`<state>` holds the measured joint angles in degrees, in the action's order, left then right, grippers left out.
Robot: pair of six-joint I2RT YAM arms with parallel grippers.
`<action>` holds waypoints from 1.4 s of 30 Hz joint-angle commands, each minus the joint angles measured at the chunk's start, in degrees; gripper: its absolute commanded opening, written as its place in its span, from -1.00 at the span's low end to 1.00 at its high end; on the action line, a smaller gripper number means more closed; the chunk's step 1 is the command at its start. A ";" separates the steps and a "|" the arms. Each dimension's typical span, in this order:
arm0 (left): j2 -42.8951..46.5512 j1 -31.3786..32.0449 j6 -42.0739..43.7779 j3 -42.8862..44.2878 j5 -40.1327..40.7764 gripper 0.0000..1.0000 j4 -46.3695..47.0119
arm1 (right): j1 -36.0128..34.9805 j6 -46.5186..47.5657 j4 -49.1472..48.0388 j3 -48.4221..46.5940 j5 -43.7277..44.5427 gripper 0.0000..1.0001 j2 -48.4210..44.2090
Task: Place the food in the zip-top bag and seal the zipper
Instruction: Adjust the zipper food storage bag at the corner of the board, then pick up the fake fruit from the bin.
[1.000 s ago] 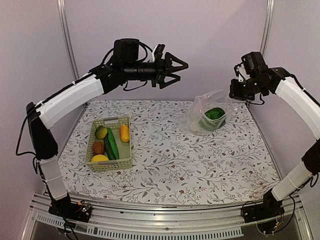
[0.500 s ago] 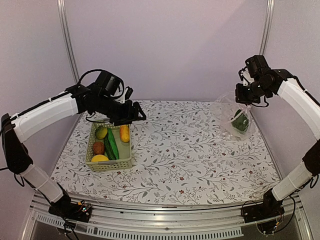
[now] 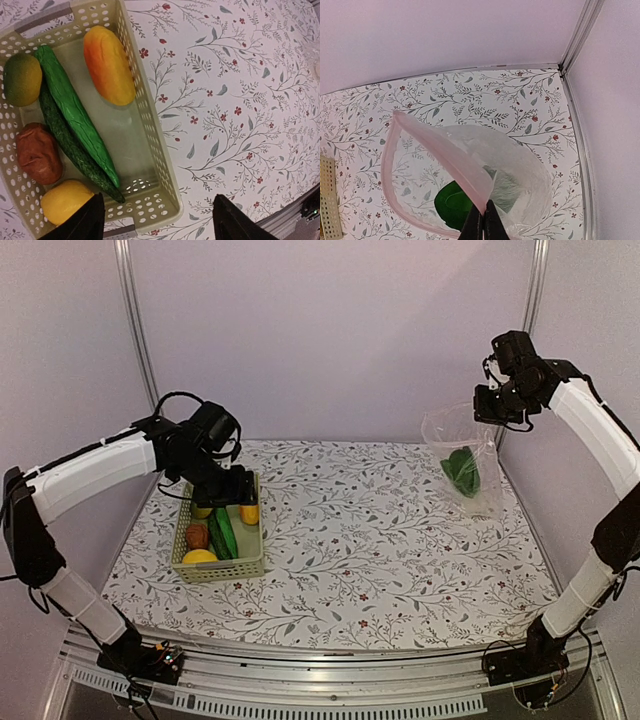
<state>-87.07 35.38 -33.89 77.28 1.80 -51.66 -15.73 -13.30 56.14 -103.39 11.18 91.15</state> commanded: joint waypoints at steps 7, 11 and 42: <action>-4.75 -4.73 0.39 -0.51 1.62 0.49 1.40 | 1.25 1.68 -2.85 -10.18 -0.36 -1.00 7.69; -8.69 -6.26 -0.21 -0.93 -0.48 0.48 6.30 | -1.30 -0.64 -4.41 -2.84 -4.94 -1.00 5.09; -26.69 -9.77 -1.03 0.29 6.64 -0.05 23.66 | -15.61 -8.27 -10.60 18.45 -16.52 -1.00 -2.85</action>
<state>-115.48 26.33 -35.70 80.23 5.21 -31.70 -30.63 -20.56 45.41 -84.47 -4.97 90.41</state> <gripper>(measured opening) 0.529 0.005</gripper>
